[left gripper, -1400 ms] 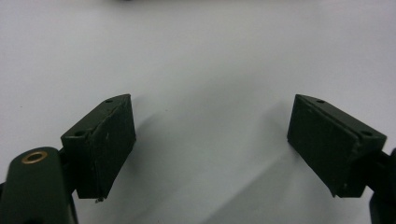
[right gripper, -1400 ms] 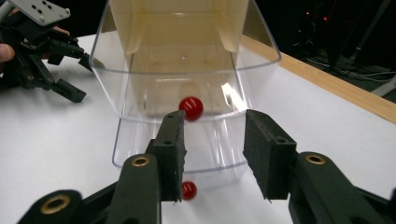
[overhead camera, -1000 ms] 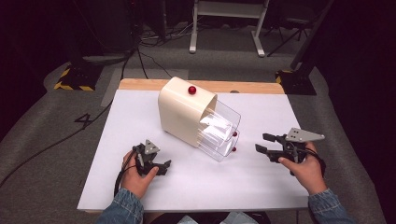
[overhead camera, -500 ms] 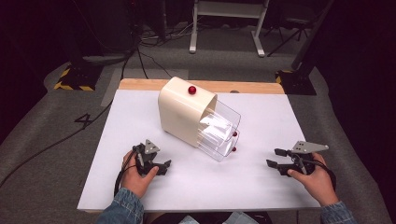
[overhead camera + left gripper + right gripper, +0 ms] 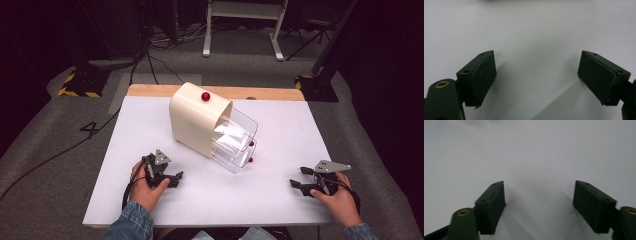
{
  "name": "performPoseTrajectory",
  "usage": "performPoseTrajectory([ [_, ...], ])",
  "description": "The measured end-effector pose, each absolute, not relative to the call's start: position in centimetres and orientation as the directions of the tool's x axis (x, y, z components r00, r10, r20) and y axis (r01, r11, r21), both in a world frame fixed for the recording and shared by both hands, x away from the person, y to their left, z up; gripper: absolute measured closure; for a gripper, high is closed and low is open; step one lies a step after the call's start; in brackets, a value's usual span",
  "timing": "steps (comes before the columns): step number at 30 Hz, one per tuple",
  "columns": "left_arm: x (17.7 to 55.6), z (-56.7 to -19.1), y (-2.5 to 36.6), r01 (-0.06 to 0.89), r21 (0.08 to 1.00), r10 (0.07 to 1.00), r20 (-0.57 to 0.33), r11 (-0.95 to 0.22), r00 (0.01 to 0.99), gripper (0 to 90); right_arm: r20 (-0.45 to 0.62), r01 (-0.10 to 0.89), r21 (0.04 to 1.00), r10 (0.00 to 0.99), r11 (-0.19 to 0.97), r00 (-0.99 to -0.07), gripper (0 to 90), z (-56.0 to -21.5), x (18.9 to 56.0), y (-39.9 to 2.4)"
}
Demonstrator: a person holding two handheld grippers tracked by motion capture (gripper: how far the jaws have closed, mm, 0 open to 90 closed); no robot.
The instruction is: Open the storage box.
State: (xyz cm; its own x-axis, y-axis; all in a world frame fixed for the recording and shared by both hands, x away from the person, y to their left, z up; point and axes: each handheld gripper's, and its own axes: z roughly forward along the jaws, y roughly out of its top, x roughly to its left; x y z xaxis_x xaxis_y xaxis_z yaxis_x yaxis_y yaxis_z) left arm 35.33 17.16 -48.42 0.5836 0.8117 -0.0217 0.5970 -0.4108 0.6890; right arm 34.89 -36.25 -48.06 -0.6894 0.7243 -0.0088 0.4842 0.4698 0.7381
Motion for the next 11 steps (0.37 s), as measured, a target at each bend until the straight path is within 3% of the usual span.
performPoseTrajectory([
  [3, 35.33, -48.42, 17.16, 0.597, 0.690, 0.812, -0.022, -0.410, 0.584, 15.5, -0.028, 0.490, 0.728, 0.735, 0.480, -0.678, 16.2, -48.16, 34.97, -36.07],
  [11, 35.33, -48.44, 17.16, 0.596, 0.691, 0.811, -0.023, -0.410, 0.584, 15.5, -0.022, 0.496, 0.728, 0.739, 0.474, -0.673, 16.2, -48.18, 35.02, -36.10],
])
